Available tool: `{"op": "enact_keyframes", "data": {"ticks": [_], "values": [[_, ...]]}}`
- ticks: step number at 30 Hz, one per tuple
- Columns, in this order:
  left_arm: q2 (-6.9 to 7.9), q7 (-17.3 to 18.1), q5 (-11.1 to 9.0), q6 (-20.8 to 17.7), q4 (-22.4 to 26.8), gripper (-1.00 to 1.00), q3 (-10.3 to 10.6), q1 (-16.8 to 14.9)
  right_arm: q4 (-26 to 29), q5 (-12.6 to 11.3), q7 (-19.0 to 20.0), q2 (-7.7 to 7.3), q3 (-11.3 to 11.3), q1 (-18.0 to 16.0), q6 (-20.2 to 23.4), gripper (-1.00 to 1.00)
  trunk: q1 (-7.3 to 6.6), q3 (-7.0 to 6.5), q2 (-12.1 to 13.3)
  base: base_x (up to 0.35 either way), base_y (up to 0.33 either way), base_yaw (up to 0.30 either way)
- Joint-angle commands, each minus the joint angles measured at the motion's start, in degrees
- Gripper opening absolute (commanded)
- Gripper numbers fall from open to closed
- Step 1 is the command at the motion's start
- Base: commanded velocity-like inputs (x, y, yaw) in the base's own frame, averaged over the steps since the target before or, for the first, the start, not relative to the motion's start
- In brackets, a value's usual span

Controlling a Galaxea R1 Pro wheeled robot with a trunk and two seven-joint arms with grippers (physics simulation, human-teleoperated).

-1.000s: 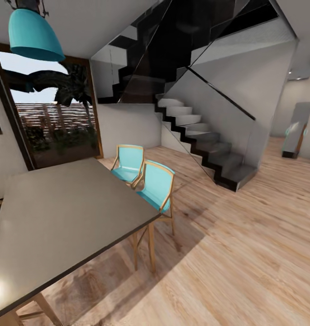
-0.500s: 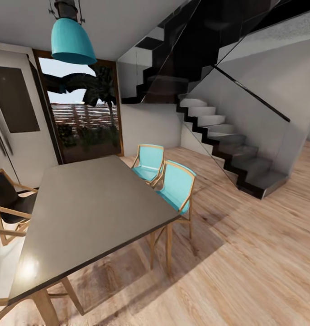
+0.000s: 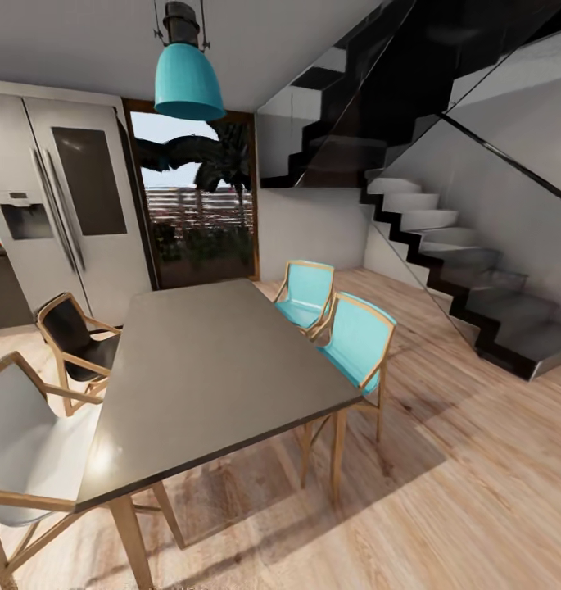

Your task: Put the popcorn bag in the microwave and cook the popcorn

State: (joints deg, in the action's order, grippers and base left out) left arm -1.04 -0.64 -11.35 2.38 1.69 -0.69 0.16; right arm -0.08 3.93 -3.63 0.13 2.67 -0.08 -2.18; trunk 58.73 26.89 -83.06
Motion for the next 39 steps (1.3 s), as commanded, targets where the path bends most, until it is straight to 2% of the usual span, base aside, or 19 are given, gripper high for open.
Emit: {"op": "enact_keyframes", "data": {"ticks": [1,11,13,16,19,39], "values": [[-0.02,-0.1,-0.3,0.1,0.1,1.00,0.0,0.0,0.0,0.4,-0.7,0.07,0.2,0.0,0.0,1.00,0.00,0.04,0.0,0.000,0.000,0.300],[-0.02,-0.4,-0.5,0.1,0.1,1.00,-0.1,0.0,0.0,0.5,-1.1,0.22,0.3,0.0,0.0,1.00,0.00,0.04,0.0,0.000,0.000,0.300],[-0.03,-2.0,-0.9,0.1,0.1,1.00,-0.1,0.0,0.0,0.6,-1.1,0.22,0.3,0.0,0.0,1.00,0.00,0.04,0.0,0.000,0.000,0.300],[-0.14,-7.1,-3.1,0.1,0.1,1.00,-0.2,0.0,0.0,0.6,-1.1,0.22,0.2,0.0,0.0,1.00,0.00,0.04,0.0,0.000,0.000,0.300],[-0.18,-8.1,-3.7,0.1,0.1,1.00,-0.2,0.0,0.0,0.6,-1.1,0.20,0.2,0.0,0.0,1.00,0.00,0.04,0.0,0.000,0.000,0.300],[-0.10,-8.3,-3.9,0.1,0.2,1.00,-0.1,0.0,0.0,0.5,-1.1,0.13,0.2,0.0,-0.1,1.00,0.00,0.04,0.0,0.000,0.000,0.300]]}}
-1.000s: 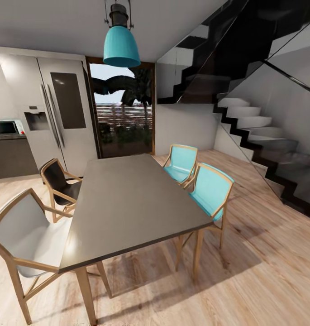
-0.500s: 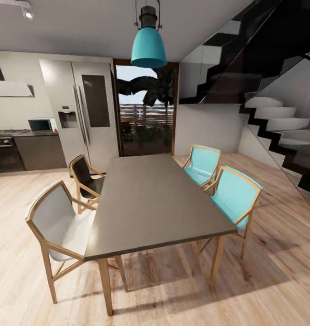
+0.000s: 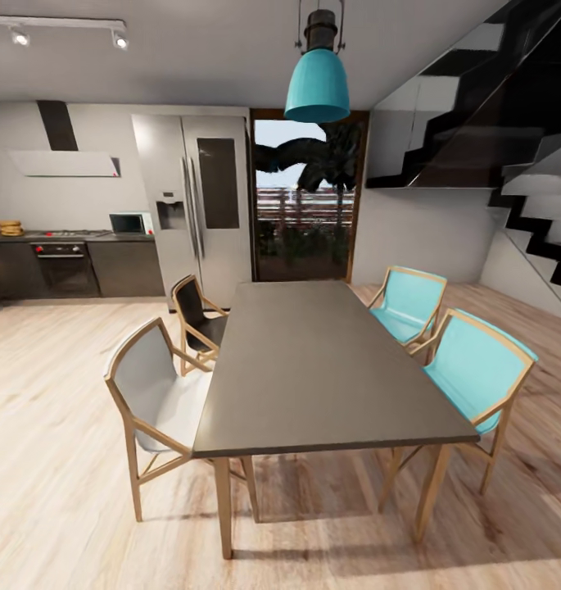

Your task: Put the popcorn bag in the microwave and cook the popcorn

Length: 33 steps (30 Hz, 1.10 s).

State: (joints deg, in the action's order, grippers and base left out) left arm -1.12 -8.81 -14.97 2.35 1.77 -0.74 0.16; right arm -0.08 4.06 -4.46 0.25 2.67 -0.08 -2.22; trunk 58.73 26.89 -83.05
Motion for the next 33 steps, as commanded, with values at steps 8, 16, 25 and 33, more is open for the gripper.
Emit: {"op": "enact_keyframes", "data": {"ticks": [8,16,25,33], "values": [[-0.02,-0.2,-0.2,0.1,0.1,1.00,-0.1,0.0,0.0,0.5,-0.3,0.01,0.2,0.0,0.0,1.00,0.00,0.04,0.0,0.000,0.000,0.300],[-0.02,-0.1,-0.2,0.1,0.1,1.00,-0.1,0.0,0.0,0.5,-0.3,0.17,0.2,0.0,0.0,1.00,0.00,0.04,0.0,0.000,0.000,0.300],[-0.02,-0.2,-0.2,0.1,0.1,1.00,0.0,0.0,0.0,0.5,-0.4,0.19,0.2,0.0,-0.1,1.00,0.00,0.04,0.0,0.000,0.000,0.300],[-0.02,-0.2,-0.2,0.1,0.1,1.00,0.0,0.0,0.0,0.5,-0.4,0.19,0.3,0.0,0.0,1.00,0.00,0.04,0.0,0.000,0.000,0.300]]}}
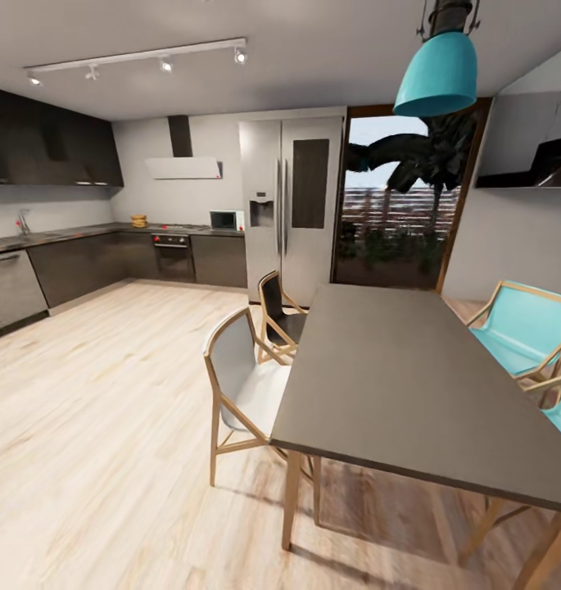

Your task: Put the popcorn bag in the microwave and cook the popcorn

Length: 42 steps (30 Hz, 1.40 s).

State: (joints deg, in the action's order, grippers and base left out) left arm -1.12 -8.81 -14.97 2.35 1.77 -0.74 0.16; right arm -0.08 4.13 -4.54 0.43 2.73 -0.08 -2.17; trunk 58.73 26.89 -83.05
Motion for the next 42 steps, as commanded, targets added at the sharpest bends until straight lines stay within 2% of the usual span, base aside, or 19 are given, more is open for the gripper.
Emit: {"op": "enact_keyframes", "data": {"ticks": [1,31,35,42], "values": [[-0.02,-0.2,-0.2,0.1,0.1,1.00,-0.1,0.0,0.0,0.4,-0.3,0.01,0.2,0.0,0.0,1.00,0.00,0.04,0.0,0.000,0.000,0.300],[-0.02,-0.2,-0.2,0.1,0.1,1.00,-0.1,0.0,0.0,0.5,-0.3,0.01,0.3,0.0,0.0,1.00,0.00,0.04,0.0,0.000,0.000,0.300],[-0.02,-0.2,-0.2,0.1,0.1,1.00,-0.1,0.0,0.0,2.0,-0.3,0.01,0.3,0.0,0.0,1.00,0.00,0.04,0.0,0.000,0.000,0.300],[-0.02,-0.2,-0.2,0.1,0.1,1.00,-0.1,0.0,0.0,2.3,-0.3,0.01,0.3,0.0,0.0,1.00,0.00,0.04,0.0,0.000,0.000,0.300]]}}
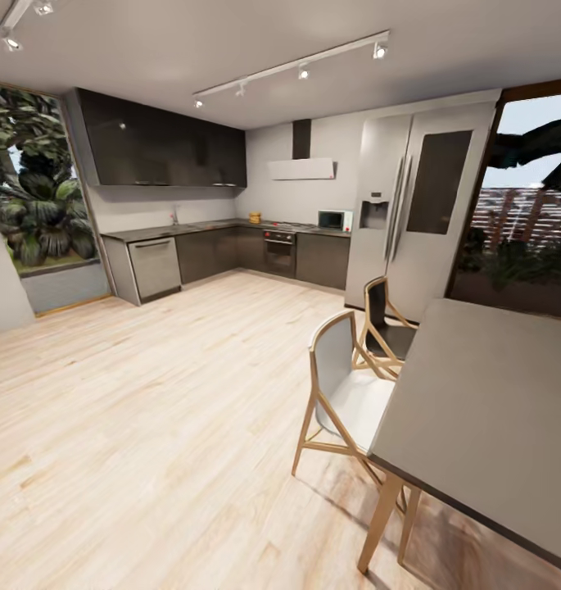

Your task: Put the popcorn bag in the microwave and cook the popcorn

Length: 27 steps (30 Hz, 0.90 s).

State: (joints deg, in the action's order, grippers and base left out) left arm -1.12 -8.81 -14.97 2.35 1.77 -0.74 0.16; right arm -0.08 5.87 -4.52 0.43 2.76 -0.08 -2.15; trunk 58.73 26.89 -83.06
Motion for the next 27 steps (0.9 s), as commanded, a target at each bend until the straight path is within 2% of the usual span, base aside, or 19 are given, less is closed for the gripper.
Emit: {"op": "enact_keyframes", "data": {"ticks": [1,27], "values": [[-0.02,-0.2,-0.2,0.1,0.1,1.00,-0.1,0.0,0.0,0.5,-0.3,0.01,0.2,0.0,0.0,1.00,0.00,0.04,0.0,0.000,0.000,0.300],[0.04,-0.2,-0.3,0.0,0.1,1.00,-0.1,0.0,0.0,0.8,-0.3,0.01,0.3,0.0,0.0,1.00,0.00,0.04,0.0,0.000,0.000,0.300]]}}
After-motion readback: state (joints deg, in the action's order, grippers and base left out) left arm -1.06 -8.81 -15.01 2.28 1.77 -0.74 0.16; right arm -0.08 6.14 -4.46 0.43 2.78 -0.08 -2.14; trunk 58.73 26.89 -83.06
